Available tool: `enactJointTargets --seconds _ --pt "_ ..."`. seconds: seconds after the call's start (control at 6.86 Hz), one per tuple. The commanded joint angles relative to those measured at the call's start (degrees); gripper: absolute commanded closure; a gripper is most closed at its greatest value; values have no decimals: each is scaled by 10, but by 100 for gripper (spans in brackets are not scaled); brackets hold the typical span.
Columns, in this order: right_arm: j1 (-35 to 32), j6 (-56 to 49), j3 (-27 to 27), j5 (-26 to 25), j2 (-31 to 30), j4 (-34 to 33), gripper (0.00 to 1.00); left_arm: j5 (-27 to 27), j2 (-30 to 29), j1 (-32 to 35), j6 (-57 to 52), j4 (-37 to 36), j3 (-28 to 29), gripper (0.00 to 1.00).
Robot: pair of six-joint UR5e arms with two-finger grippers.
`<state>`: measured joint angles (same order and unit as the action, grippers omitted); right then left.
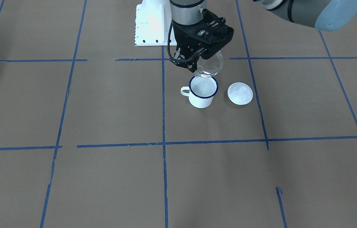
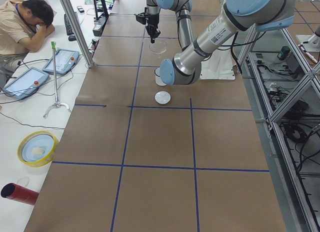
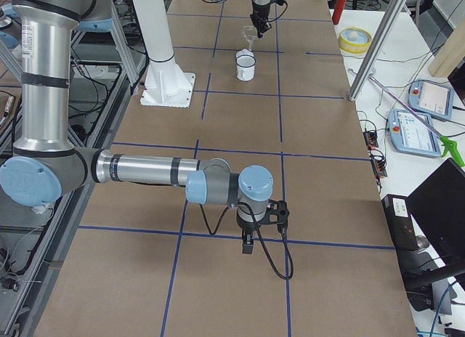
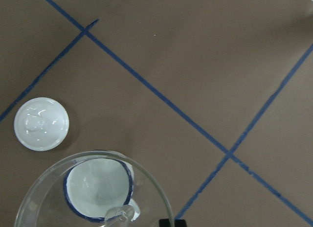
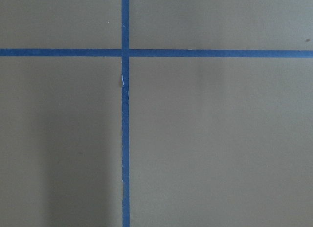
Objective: Place funnel on cup
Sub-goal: 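Lower the funnel spout into the mug and open the left gripper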
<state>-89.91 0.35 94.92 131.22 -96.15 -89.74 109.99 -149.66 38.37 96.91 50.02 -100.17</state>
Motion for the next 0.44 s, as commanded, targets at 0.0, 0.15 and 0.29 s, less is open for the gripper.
enactJointTargets --seconds 0.0,0.15,0.29 --pt "0 0 0 0 0 0 0 -2 16 -42 -12 29 42 100" --pt "0 0 0 0 0 0 0 -2 31 -48 -10 51 50 100" --pt "0 0 0 0 0 0 0 -14 43 -50 -10 60 50 100"
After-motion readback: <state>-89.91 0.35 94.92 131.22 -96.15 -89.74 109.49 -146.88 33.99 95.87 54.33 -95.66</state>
